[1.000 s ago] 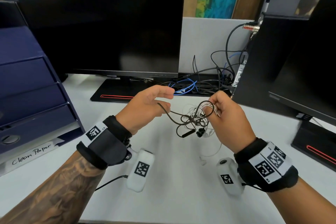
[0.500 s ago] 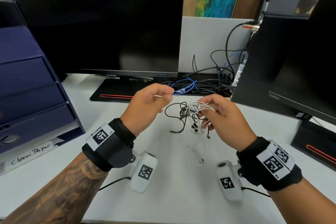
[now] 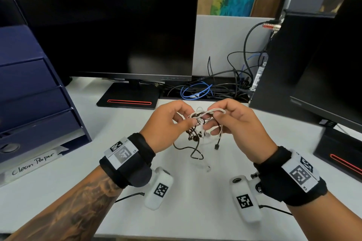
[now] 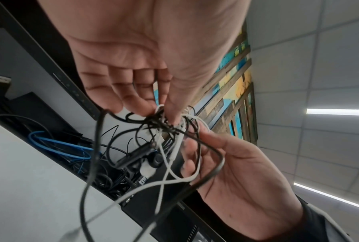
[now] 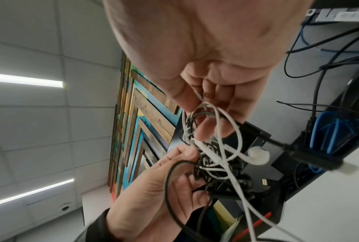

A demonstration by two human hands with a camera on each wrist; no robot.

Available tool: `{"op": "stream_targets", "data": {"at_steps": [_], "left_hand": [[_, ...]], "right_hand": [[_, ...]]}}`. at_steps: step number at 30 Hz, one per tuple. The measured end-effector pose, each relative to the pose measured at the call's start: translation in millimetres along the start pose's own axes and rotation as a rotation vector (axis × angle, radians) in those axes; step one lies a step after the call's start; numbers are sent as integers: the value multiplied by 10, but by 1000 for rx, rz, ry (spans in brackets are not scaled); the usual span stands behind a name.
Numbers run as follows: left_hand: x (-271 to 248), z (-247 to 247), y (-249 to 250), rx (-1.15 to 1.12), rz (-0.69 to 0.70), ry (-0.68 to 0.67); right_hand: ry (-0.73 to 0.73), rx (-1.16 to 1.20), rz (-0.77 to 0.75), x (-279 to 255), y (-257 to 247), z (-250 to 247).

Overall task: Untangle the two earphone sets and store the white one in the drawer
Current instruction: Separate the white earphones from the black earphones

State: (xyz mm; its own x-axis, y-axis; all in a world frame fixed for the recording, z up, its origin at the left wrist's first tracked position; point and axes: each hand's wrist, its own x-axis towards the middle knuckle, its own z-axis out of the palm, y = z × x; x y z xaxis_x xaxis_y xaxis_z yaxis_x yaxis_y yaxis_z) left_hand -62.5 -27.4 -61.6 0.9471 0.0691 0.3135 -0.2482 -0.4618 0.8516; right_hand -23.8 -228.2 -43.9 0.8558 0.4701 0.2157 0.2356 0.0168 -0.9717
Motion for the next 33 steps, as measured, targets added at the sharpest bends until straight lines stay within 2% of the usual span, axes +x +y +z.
{"op": "stream_targets", "data": {"at_steps": [6, 11, 16, 18, 24, 30, 33], "left_hand": [[27, -8, -20, -59, -11, 72], [49, -72, -1, -157, -102, 127], [77, -144, 32, -506, -172, 130], [81, -132, 36, -563, -163, 111], [81, -102, 10, -475, -179, 112], [76, -122, -6, -209, -158, 26], [68, -135, -28, -173, -92, 41]], "right_hand": [[46, -83, -7, 50, 87, -45], [56, -227, -25, 36, 115, -43], [84, -322, 19, 107, 197, -133], [72, -350, 22, 111, 223, -147], [91, -391, 34, 129, 252, -176], [74, -353, 16, 104, 227, -147], [37, -323, -6, 88, 215, -111]]}}
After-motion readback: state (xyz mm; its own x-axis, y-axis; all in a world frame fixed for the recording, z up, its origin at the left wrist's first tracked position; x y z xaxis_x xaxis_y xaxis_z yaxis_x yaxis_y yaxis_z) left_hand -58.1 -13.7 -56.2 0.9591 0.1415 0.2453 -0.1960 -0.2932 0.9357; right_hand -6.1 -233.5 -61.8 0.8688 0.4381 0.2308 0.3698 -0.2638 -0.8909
